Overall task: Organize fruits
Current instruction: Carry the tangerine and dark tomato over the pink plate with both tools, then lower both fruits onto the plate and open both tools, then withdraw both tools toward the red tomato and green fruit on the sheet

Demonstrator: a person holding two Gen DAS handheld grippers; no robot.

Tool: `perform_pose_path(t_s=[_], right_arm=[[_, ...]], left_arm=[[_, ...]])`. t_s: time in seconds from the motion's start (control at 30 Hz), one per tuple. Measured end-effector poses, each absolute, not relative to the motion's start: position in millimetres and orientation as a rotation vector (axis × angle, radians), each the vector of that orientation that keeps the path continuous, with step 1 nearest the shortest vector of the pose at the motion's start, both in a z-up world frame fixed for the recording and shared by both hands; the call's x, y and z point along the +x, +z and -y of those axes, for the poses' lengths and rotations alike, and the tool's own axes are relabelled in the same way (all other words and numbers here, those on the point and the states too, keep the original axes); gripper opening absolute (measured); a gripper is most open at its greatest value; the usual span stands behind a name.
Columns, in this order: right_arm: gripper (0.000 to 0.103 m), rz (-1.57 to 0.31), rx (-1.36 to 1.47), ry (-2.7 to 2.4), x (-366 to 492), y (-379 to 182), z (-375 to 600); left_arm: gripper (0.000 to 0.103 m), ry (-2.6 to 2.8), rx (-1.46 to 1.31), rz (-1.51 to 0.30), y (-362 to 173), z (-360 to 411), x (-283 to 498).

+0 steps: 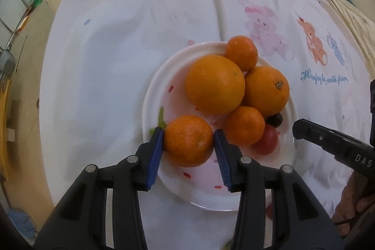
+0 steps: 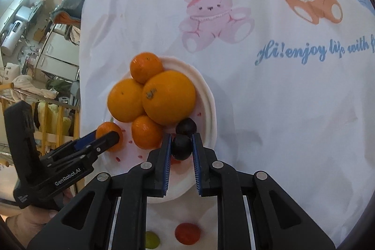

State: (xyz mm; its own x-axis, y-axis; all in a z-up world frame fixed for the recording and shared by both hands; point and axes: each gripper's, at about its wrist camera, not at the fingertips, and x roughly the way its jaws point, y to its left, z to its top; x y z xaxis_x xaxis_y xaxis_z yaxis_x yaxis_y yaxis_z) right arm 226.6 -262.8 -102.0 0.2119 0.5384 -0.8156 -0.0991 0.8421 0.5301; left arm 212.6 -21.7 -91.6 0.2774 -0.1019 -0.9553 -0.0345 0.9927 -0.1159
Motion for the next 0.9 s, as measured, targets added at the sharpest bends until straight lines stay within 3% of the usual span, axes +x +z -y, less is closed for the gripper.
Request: perform_pose_path(t_s=[0.43,0.5,0.57,0.63,0.67,0.7,0.77,0.9], right_arm=[[0.022,-1.289,0.431,0.459,227.2,-106.6,266.1],[0.022,-1.288,0.441,0.467,227.6,-105.4,267.0],[0.022,-1.280,0.436,0.451,227.9,-103.3,268.9],[0.027,-1.282,0.451,0.453,228.7,-102.7,270.8],[0.036,-1.285,0.458,0.454,228.5,-102.7,271.7],[0.053,-1.283,0.459,0.452,228.3,-102.1,272.3],[0.065,-1.266,0.467,0.447,226.7,-99.3,273.9],[0.065,-1.246,0.462,0.439,225.8,-93.9,275.4]], left_arm=[[0.041,-0.051,-0.093,-1.324,-95.9,27.3,212.2],[0.054,-0.060,-0.081,-1.325,-95.0,29.8,211.8],[0.083,-0.077,-0.080,-1.300,-89.6,32.6,209.7],[0.086,-0.059,-0.060,-1.275,-85.3,33.6,207.3],[0.086,-0.063,-0.060,-1.273,-84.6,33.7,206.5],[0.086,-0.062,-0.063,-1.275,-84.3,33.4,206.7],[0.086,-0.051,-0.070,-1.269,-83.4,30.6,206.3],[0.086,-0.031,-0.081,-1.260,-80.7,26.0,206.1]])
